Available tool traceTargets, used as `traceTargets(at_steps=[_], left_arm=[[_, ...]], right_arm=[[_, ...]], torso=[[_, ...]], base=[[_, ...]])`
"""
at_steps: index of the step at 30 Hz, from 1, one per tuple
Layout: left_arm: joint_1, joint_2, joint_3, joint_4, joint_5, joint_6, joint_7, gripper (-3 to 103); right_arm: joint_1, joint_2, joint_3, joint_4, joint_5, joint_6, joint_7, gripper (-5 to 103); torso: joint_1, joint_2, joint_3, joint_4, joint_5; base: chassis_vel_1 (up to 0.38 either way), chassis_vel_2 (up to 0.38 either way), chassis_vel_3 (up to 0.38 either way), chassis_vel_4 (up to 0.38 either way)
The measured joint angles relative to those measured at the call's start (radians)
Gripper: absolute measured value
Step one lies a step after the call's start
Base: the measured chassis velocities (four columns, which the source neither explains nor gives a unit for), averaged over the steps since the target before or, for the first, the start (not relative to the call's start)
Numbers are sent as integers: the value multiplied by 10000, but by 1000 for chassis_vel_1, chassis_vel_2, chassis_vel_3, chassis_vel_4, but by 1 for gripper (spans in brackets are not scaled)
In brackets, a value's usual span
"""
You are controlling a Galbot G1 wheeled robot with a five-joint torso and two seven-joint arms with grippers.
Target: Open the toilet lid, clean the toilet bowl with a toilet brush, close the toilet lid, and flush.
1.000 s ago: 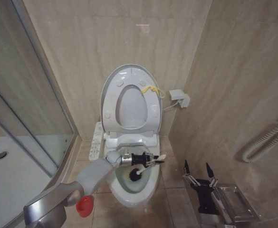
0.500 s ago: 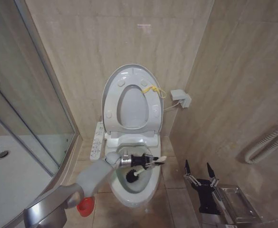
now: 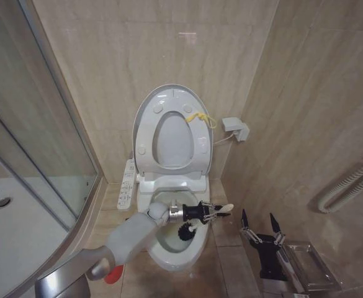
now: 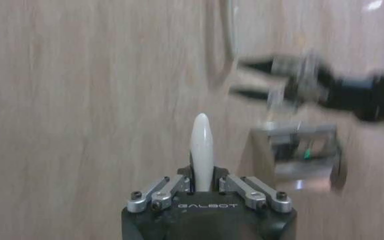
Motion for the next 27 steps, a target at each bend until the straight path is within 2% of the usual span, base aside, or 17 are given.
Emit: traceTargets(at_steps=[1,4,6,7,9,10,12,14,15,17,18,20,23,25,26,27], left_arm=[[-10,-22,3,233,45,-61,-41,19],[30,9,-75,-102,-310,41,-195,19],[33,3,-157,-267,-5,-66,-286,19],[33,3,-157,-267,-5,-66,-286,19],[-31,36,-158,433,712,-371,-372,19],[-91,116,-190,1142,937,-535,-585,19],[-99,169,-278,1252,849,-548,-650,19],[-85,249,-400,1104,526,-506,-697,19],[-8,350,-536,591,98,-422,-747,19],[131,476,-777,26,127,-399,-771,19],[131,476,-777,26,127,-399,-771,19],[251,639,-957,564,823,-601,-760,19],[387,799,-1006,978,1071,-705,-777,19],[466,874,-1020,820,984,-695,-779,19],[585,934,-1023,320,663,-592,-795,19],[651,938,-1016,-168,352,-460,-855,19]], right_arm=[[-16,1,-9,33,-12,0,-3,100],[-34,-6,6,51,-15,0,-6,100],[-33,1,22,15,-15,2,-4,100],[-33,1,22,15,-15,2,-4,100],[-37,22,10,8,-20,9,-5,100],[-57,27,1,32,-27,13,-6,100],[-58,24,-6,44,-30,15,-8,100],[-59,21,-4,47,-32,16,-9,100],[-51,23,-5,38,-38,18,-10,100],[-49,49,-11,16,-65,30,-10,100],[-49,49,-11,16,-65,30,-10,100],[-118,60,-47,51,-100,42,-14,100],[-171,39,-61,141,-105,46,-20,100],[-186,24,-60,173,-105,48,-23,100],[-199,7,-53,184,-105,49,-24,100],[-203,4,-50,184,-105,48,-25,100]], torso=[[1,-1,2,11,3],[2,-1,1,15,0],[0,0,-1,0,-5],[0,0,-1,0,-5],[1,0,0,-1,-3],[1,-1,1,11,0],[2,-1,2,18,1],[2,-1,1,16,1],[2,-1,1,17,1],[1,1,-1,-4,-7],[1,1,-1,-4,-7],[0,0,-1,-3,-2],[1,0,0,17,-3],[0,1,-2,11,-3],[1,-1,1,21,2],[3,-2,3,18,0]], base=[[0,0,0,0],[0,0,0,0],[0,0,0,0],[0,0,0,0],[0,0,0,0],[0,0,0,0],[0,0,0,0],[0,0,0,0],[0,0,0,0],[0,0,0,0],[0,0,0,0],[0,0,0,0],[0,0,0,0],[0,0,0,0],[0,0,0,0],[0,0,0,0]])
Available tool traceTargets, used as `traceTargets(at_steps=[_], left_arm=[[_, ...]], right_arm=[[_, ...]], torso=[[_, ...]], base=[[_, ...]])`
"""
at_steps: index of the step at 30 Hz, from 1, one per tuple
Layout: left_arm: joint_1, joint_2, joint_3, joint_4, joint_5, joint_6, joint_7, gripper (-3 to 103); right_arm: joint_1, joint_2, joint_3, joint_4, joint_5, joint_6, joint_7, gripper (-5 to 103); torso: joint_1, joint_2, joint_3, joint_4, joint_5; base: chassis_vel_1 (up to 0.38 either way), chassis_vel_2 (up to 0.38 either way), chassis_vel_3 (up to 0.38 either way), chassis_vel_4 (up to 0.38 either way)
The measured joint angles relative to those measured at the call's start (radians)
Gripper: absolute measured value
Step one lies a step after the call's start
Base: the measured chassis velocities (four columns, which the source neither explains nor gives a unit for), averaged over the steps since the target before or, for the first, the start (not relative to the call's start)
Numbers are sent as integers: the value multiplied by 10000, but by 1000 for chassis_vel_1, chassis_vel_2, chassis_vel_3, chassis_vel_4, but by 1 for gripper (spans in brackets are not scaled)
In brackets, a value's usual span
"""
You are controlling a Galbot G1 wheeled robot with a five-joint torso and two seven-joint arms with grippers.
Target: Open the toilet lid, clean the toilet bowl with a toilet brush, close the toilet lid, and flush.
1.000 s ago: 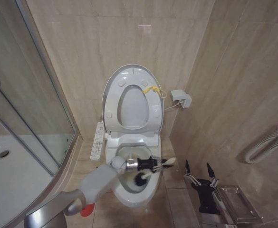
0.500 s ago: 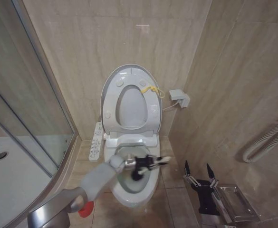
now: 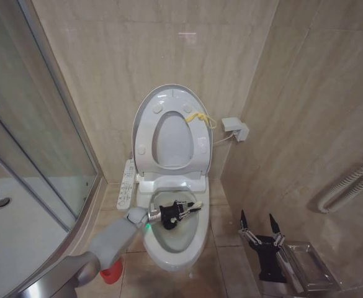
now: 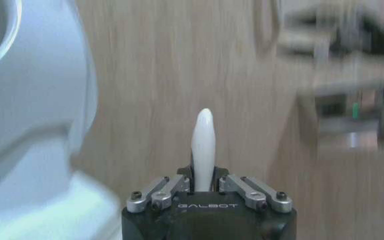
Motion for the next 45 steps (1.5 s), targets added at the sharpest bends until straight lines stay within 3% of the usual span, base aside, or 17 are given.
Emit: traceTargets(at_steps=[4,10,12,13,16,19,22,24,26,30,33,35,37,39,45], left_arm=[[139,38,172,-1567,-774,299,-268,19],[249,-20,113,-38,-80,72,-363,19],[240,-41,80,-104,-148,66,-422,19],[238,-42,76,-730,-411,128,-512,19],[234,-82,109,-1610,-642,223,-695,19],[289,-82,143,-1310,-380,195,-716,19],[356,-11,65,134,26,-71,-592,19],[356,1,30,140,3,-95,-576,19],[375,63,20,-656,-381,28,-628,19],[473,84,165,-1894,-554,156,-928,19],[629,92,176,-1104,15,48,-1053,19],[754,216,0,-498,234,-32,-1380,19],[803,374,-115,-592,85,-17,-1635,19],[855,793,-114,-1375,-400,124,-2106,19],[823,1923,206,-3691,-1291,352,-3445,19]], right_arm=[[-29,11,8,1,-3,5,-2,100],[-128,-10,-4,119,1,12,-7,100],[-137,-36,2,131,0,12,-9,100],[-137,-57,24,129,6,11,-9,100],[-105,-42,30,101,6,11,-8,100],[-97,-4,-8,95,6,11,-8,100],[-138,-40,-26,144,5,12,-18,100],[-140,-66,-17,152,15,12,-18,100],[-128,-115,44,140,68,12,-12,100],[-100,-118,68,46,96,23,-3,100],[-90,-98,53,10,92,30,2,100],[-110,-84,14,43,88,30,-2,100],[-113,-79,3,81,81,29,-6,100],[-100,-50,-23,94,58,21,-7,100],[-50,93,-159,94,-129,27,-26,100]], torso=[[-3,3,-5,-25,-1],[-2,1,-2,0,1],[-2,1,-2,-1,0],[-1,0,-1,-1,1],[-3,3,-5,-24,-4],[-3,3,-4,-25,-1],[-2,1,-1,2,2],[-2,1,-3,0,-2],[0,0,0,-1,0],[-4,4,-5,-26,-2],[-2,2,-2,-20,-2],[-2,1,-2,-6,-2],[-3,2,-4,-11,-5],[-1,0,0,-3,-3],[-2,1,-2,-15,-3]], base=[[0,0,0,0],[0,0,0,0],[0,0,0,0],[0,0,0,0],[0,0,0,0],[-19,-34,-7,-12],[0,0,0,0],[0,0,0,0],[0,0,0,0],[0,0,0,0],[0,0,0,0],[0,0,0,0],[0,0,0,0],[0,0,0,0],[0,0,0,0]])
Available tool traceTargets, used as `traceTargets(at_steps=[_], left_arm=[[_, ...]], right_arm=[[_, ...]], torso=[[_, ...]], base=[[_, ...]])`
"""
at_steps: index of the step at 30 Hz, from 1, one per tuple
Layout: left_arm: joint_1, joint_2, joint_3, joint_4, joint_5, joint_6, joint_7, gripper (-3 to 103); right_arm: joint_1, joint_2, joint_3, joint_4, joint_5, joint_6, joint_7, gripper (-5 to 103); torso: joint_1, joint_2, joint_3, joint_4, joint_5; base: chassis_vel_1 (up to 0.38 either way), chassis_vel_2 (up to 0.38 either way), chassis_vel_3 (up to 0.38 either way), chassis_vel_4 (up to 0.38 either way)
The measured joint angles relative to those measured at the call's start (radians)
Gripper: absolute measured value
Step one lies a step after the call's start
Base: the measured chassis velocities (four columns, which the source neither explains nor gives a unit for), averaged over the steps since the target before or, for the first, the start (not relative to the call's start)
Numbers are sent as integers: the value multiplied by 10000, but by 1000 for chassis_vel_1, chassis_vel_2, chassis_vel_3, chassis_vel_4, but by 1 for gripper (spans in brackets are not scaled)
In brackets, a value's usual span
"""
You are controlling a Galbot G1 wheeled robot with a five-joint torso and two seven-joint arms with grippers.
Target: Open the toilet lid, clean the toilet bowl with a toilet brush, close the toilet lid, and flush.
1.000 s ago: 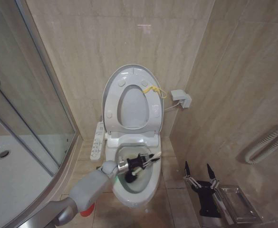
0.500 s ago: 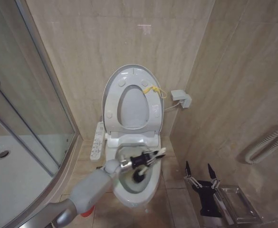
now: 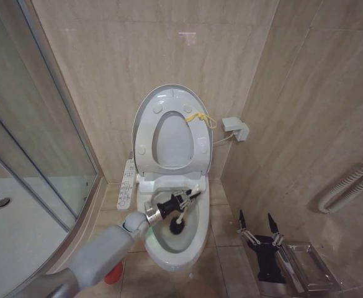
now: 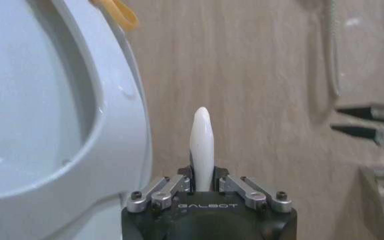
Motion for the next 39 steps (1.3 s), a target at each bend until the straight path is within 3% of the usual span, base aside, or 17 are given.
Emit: traceTargets(at_steps=[11,15,16,18,19,23,27,33,37,39], left_arm=[[880,1186,-638,-2143,-344,-23,-1142,19],[1975,1597,-1582,-3549,-120,238,-2341,19],[1975,1597,-1582,-3549,-120,238,-2341,19],[2661,1638,-2167,-4041,294,417,-2937,19],[2661,1638,-2167,-4041,294,417,-2937,19],[3954,1488,-3491,-5005,1735,717,-3891,19],[4620,1369,-4338,-5888,2399,939,-4267,19],[5630,1499,-5443,-7066,2676,1192,-4478,19],[6730,1500,-6522,-7942,3057,1317,-4860,19],[7605,1142,-7519,-8504,3753,1343,-5145,19]], right_arm=[[46,0,34,-26,-11,9,2,100],[127,-81,32,-171,28,14,12,100],[127,-81,32,-171,28,14,12,100],[150,-147,12,-231,38,15,14,100],[150,-147,12,-231,38,15,14,100],[179,-327,-25,-338,111,15,19,100],[187,-442,-73,-359,174,14,20,100],[188,-589,-145,-411,260,17,11,100],[290,-684,-226,-500,346,38,-3,100],[465,-690,-293,-627,400,51,-23,100]], torso=[[0,0,0,2,0],[-1,1,-1,4,1],[-1,1,-1,4,1],[-1,0,-1,4,-1],[-1,0,-1,4,-1],[-1,0,-1,4,1],[-1,0,-1,1,0],[-1,1,-1,1,1],[-1,1,-1,5,2],[-2,1,-1,5,2]], base=[[0,0,0,0],[0,0,0,0],[0,0,0,0],[0,0,0,0],[0,0,0,0],[0,0,0,0],[0,0,0,0],[0,0,0,0],[0,0,0,0],[0,0,0,0]])
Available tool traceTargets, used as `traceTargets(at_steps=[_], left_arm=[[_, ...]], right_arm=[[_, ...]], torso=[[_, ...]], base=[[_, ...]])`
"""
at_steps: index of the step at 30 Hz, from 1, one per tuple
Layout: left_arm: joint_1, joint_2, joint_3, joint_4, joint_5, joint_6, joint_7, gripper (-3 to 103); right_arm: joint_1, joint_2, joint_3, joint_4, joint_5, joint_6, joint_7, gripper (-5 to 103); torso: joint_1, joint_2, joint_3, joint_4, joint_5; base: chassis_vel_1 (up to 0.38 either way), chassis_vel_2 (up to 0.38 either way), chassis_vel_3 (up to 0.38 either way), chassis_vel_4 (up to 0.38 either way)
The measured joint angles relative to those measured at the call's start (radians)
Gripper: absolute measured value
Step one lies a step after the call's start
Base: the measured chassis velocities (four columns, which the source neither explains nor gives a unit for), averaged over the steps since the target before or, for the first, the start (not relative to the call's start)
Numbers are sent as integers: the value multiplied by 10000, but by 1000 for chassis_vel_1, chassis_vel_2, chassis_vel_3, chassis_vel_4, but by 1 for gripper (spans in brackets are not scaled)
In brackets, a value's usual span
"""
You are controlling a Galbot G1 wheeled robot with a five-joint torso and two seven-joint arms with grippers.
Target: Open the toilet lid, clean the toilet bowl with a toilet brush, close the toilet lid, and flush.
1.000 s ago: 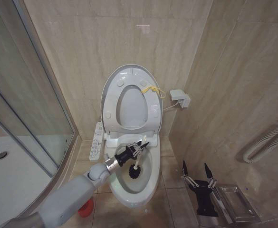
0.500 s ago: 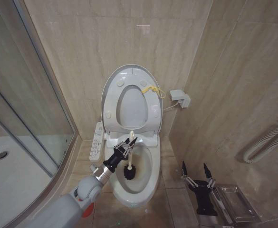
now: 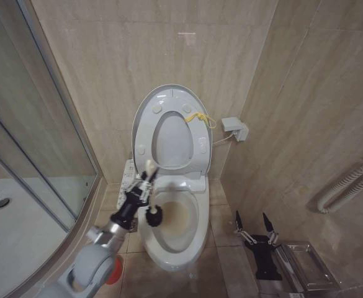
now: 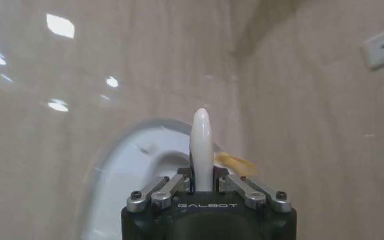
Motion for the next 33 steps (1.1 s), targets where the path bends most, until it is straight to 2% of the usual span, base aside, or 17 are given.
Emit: traceTargets(at_steps=[1,2,5,6,8,10,11,13,14,18,20,21,22,23,25,28,33], left_arm=[[445,-340,-501,-277,408,0,-133,19],[445,-340,-501,-277,408,0,-133,19],[1479,-1362,-1493,-961,1223,-85,-231,19],[1479,-1362,-1493,-961,1223,-85,-231,19],[2009,-1874,-2008,-1153,1770,-221,-311,19],[2506,-2305,-2521,-1233,2363,-250,-601,19],[2506,-2305,-2521,-1233,2363,-250,-601,19],[2789,-2659,-2864,-1138,2904,-139,-1201,19],[2789,-2659,-2864,-1138,2904,-139,-1201,19],[2965,-3568,-3312,-298,4225,-44,-2436,19],[2941,-3822,-3440,22,4475,-101,-2627,19],[2890,-4008,-3536,322,4638,-199,-2738,19],[2748,-4285,-3654,1050,4845,-607,-2880,19],[2621,-4374,-3683,1582,4915,-954,-2915,19],[2509,-4415,-3686,2033,4929,-1231,-2920,19],[2106,-4366,-3531,3680,4355,-1978,-2596,19],[1775,-4321,-3590,5075,4109,-2248,-2256,19]], right_arm=[[98,19,-53,-87,24,0,-4,100],[98,19,-53,-87,24,0,-4,100],[276,110,-207,-233,32,4,-52,100],[276,110,-207,-233,32,4,-52,100],[328,150,-271,-283,32,15,-97,100],[386,169,-291,-353,45,39,-123,100],[386,169,-291,-353,45,39,-123,100],[441,176,-293,-406,124,62,-147,100],[441,176,-293,-406,124,62,-147,100],[416,222,-328,-295,324,69,-175,100],[418,215,-323,-292,349,69,-181,100],[431,202,-318,-291,367,69,-182,100],[443,184,-296,-255,429,68,-180,100],[414,192,-300,-134,540,56,-163,100],[357,213,-326,31,650,20,-131,100],[167,434,-347,581,890,-122,-11,100],[161,501,-207,729,1097,-140,91,100]], torso=[[0,0,0,2,1],[0,0,0,2,1],[0,0,0,-1,2],[0,0,0,-1,2],[0,0,0,-2,-1],[0,0,0,1,2],[0,0,0,1,2],[0,0,0,-1,1],[0,0,0,-1,1],[1,0,1,-2,1],[1,0,1,-2,0],[1,0,1,0,-1],[1,0,1,2,1],[1,0,1,0,1],[2,0,1,-1,-1],[2,0,2,-4,-2],[2,0,2,-1,-2]], base=[[0,0,0,0],[0,0,0,0],[0,0,0,0],[0,0,0,0],[0,0,0,0],[0,0,0,0],[0,0,0,0],[0,0,0,0],[0,0,0,0],[0,0,0,0],[0,0,0,0],[0,0,0,0],[0,0,0,0],[0,0,0,0],[0,0,0,0],[0,0,0,0],[0,0,0,0]])
